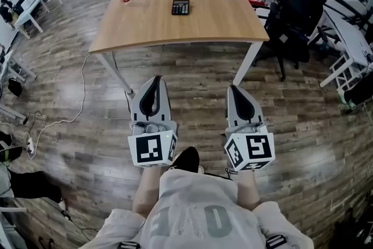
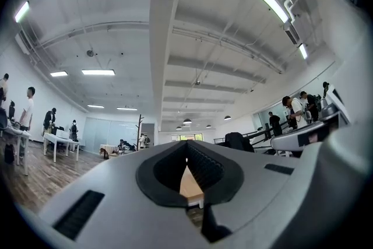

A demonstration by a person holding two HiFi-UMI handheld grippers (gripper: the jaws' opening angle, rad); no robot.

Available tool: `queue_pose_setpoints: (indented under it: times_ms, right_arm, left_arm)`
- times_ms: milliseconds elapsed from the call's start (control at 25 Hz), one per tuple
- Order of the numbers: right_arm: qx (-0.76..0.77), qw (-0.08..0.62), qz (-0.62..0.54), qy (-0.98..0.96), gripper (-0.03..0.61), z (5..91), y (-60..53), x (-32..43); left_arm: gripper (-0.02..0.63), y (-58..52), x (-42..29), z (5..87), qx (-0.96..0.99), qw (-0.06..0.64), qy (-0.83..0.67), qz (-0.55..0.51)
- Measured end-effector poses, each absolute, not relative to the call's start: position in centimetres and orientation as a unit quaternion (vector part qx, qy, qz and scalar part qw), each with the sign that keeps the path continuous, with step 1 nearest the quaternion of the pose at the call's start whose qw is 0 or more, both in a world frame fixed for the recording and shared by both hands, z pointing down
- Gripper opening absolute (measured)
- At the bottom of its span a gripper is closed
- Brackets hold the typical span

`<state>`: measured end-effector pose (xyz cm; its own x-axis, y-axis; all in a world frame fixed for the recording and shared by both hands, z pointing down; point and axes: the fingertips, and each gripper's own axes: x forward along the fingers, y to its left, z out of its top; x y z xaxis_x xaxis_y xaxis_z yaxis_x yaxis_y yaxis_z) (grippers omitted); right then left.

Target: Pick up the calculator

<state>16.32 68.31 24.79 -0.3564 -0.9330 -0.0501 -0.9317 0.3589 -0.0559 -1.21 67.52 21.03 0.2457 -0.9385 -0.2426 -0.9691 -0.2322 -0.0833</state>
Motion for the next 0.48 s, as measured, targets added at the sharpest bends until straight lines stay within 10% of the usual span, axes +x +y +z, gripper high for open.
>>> queue_pose_setpoints:
  times_ms: [480]
  right_arm:
    - [-0.557, 0.007, -0.015, 0.830, 0.018, 29.4, 61.1, 16.0]
  left_arm:
    - [0.009, 60.1, -3.0, 25.3, -0.766, 0.095, 0.631, 0.078]
